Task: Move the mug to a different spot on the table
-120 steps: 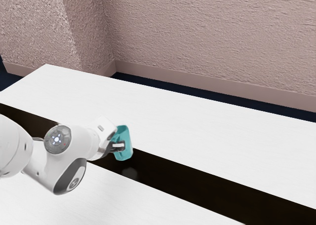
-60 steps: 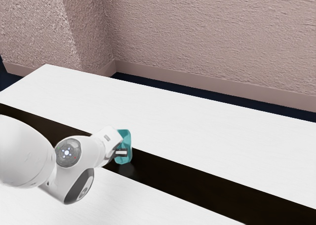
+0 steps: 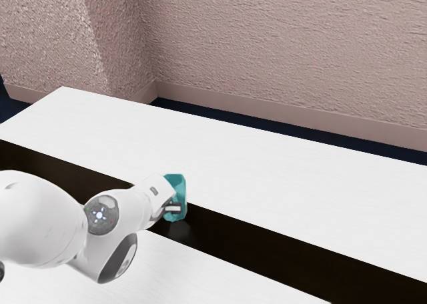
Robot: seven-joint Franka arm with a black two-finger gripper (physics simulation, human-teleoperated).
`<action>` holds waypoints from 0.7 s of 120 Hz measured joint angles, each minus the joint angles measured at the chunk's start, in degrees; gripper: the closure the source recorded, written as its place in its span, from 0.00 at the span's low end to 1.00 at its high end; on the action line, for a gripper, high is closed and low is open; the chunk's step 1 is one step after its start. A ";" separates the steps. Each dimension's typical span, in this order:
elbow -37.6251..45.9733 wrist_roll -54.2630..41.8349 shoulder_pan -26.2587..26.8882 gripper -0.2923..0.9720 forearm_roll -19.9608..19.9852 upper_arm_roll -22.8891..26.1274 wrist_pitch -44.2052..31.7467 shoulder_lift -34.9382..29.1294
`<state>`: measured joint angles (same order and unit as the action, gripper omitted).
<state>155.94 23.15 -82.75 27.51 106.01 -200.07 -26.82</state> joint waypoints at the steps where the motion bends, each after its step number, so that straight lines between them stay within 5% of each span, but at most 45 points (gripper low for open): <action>1: 0.00 -0.03 0.03 0.76 0.09 0.00 -0.01 -0.01; 50: 0.24 -0.84 -1.52 0.74 1.62 2.83 -0.14 -1.12; 84: 2.64 -1.17 -1.90 0.38 1.76 4.01 1.16 1.16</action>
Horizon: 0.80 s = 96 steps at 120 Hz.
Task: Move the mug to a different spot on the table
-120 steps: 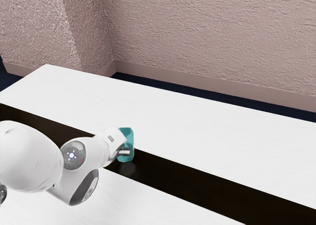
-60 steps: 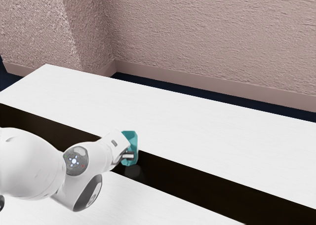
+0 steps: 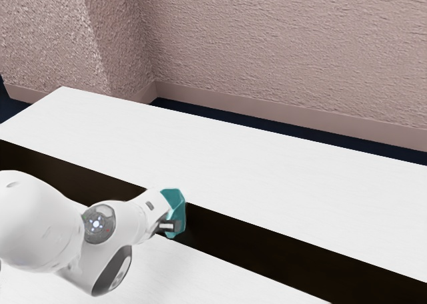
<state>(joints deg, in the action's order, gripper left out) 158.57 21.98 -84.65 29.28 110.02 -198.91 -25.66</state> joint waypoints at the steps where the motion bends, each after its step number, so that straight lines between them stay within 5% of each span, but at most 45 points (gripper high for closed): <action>1: 0.12 -0.01 0.00 0.38 0.01 0.02 0.10 0.19; 56: 1.60 -0.34 0.67 0.25 -0.23 -3.88 16.74 14.52; 63: -0.92 -0.36 3.96 0.24 -3.14 -10.03 22.17 14.90; 77: -4.95 -0.41 22.78 0.24 -9.66 -30.50 34.35 14.68; 96: -11.35 -0.47 28.00 0.24 -17.66 -35.78 50.80 14.51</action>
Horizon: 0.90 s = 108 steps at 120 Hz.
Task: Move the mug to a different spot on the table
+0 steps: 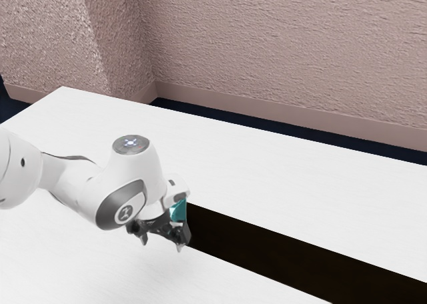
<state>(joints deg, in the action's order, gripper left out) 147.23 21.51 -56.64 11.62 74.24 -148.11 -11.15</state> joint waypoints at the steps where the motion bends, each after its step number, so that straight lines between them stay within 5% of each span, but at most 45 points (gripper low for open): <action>1: -0.25 0.00 0.11 0.23 -0.21 -0.05 0.73 0.00; 20: -7.54 -0.24 8.18 0.23 -2.42 -8.95 13.65 -1.06; 39: -13.41 -0.51 10.71 0.23 -2.93 -12.10 23.55 -2.53; 56: -19.19 -0.69 19.87 0.23 -3.08 -23.40 30.58 -5.02; 89: -38.14 -4.36 13.68 0.23 -3.34 -27.06 42.55 -1.59; 97: -41.66 -5.52 22.44 0.23 -4.49 -36.35 44.79 0.40; 108: -44.92 -6.90 46.16 0.23 -7.22 -59.31 47.00 1.82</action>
<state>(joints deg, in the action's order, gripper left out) 102.31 14.60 -10.48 4.40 14.93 -101.11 -9.33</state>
